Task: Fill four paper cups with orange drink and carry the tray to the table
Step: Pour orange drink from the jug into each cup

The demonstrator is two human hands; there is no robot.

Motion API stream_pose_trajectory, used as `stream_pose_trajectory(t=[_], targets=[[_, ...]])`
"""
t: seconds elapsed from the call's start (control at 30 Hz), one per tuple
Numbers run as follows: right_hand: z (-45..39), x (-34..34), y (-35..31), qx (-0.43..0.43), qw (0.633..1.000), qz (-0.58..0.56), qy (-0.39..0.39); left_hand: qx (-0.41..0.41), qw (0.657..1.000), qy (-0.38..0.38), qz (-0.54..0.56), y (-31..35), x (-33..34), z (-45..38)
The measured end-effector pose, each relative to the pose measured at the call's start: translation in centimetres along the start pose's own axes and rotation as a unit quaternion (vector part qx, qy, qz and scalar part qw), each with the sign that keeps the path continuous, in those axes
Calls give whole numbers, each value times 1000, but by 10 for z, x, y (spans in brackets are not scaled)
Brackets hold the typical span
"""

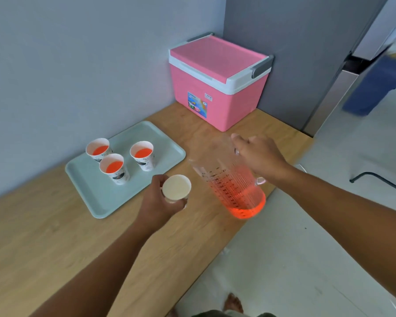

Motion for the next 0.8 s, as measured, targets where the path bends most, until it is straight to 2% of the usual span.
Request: stream_pose_trajectory(t=[0.27,0.53,0.8], targets=[[3,16,-23,-53,991,99,-66,-20,998,19,60,-5,23,3],[-9,31,-42,-93,976,173,-88,-41,995,16,94,4,29,-4],[-8,41,-52,-97,968,209,-95,-47,994,16,94,-4,22,-4]])
Point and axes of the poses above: each hand's wrist, its own z-axis away from the middle knuckle, its own x-axis out of the palm, y = z × x, the point moved 9 cm from there along -z, towards the middle knuckle, and after that the axes turned 14 degrees about y, right-handed, at the moved point
